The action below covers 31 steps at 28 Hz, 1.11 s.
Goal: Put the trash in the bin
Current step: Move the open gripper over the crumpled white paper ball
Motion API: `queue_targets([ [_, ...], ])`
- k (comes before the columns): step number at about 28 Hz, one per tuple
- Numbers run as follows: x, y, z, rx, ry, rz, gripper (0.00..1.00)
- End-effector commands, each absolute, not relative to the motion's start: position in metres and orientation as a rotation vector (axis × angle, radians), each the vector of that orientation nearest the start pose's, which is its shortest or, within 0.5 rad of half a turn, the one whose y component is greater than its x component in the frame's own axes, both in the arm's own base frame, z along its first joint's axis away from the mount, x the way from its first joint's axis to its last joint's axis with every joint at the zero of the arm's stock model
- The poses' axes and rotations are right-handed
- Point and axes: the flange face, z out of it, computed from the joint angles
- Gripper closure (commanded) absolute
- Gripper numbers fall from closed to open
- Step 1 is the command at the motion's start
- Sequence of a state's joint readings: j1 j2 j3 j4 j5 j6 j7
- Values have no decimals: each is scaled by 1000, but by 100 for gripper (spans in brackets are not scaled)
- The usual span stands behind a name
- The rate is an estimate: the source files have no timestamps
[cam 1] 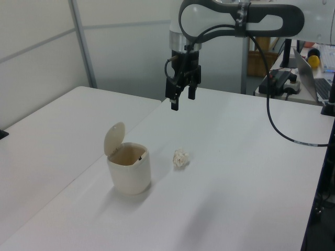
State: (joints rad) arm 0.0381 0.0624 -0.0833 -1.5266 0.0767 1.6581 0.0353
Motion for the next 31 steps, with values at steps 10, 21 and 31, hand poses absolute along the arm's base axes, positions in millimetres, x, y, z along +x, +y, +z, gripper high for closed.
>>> queue_targets([
  [10, 594, -38, 595, -3055, 368, -63, 0],
  [21, 607, -87, 549, -3049, 500, 43, 0],
  [31, 639, -105, 471, -3060, 638, 84, 0],
])
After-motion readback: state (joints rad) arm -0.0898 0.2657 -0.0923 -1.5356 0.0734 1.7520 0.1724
